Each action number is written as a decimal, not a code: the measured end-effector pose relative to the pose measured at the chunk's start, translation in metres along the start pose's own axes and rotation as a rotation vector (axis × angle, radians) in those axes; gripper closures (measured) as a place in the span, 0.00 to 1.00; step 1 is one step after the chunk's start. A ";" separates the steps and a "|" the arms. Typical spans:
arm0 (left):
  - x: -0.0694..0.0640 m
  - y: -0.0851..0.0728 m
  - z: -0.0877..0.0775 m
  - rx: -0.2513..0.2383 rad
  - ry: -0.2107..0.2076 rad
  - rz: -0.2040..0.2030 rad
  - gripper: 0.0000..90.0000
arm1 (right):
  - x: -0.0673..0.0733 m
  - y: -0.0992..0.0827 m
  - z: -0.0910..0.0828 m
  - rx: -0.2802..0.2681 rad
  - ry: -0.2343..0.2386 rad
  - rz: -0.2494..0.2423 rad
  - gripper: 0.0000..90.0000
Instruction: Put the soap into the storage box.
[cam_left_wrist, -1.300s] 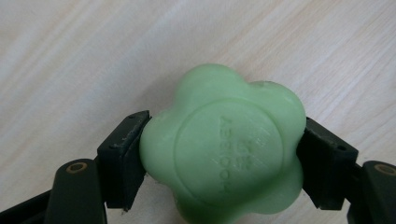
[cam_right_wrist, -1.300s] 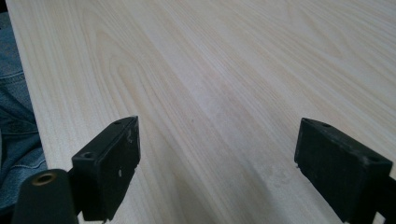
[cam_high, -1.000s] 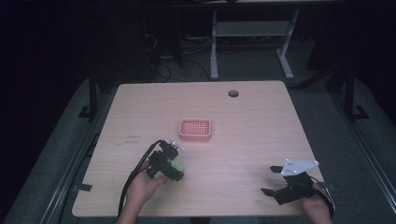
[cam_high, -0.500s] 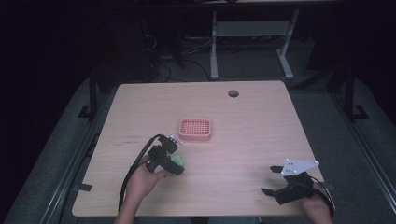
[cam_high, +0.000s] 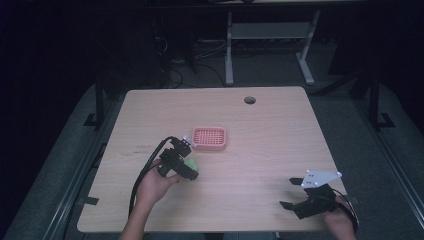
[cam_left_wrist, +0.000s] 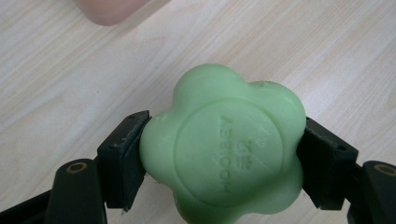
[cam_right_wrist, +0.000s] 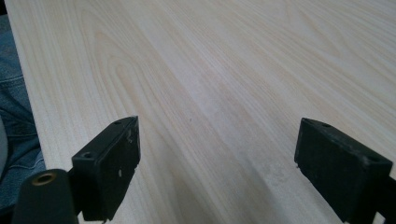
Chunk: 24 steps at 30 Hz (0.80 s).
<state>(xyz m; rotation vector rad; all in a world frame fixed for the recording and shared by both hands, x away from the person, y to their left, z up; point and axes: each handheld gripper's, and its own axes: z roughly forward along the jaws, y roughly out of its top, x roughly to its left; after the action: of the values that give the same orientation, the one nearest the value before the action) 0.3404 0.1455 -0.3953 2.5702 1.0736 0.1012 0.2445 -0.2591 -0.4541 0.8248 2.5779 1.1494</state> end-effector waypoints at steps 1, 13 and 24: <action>0.001 0.003 0.000 -0.002 0.002 0.001 0.30 | 0.000 0.000 0.000 -0.002 -0.001 -0.003 0.15; 0.008 0.023 -0.002 0.004 0.004 -0.004 0.30 | 0.001 0.000 -0.001 -0.006 0.000 -0.007 0.15; 0.015 0.041 -0.003 0.012 0.017 -0.012 0.30 | 0.001 0.001 -0.001 -0.011 0.000 -0.008 0.15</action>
<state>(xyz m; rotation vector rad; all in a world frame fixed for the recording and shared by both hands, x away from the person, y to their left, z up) 0.3780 0.1296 -0.3790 2.5771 1.0990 0.1140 0.2436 -0.2591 -0.4528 0.8118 2.5701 1.1609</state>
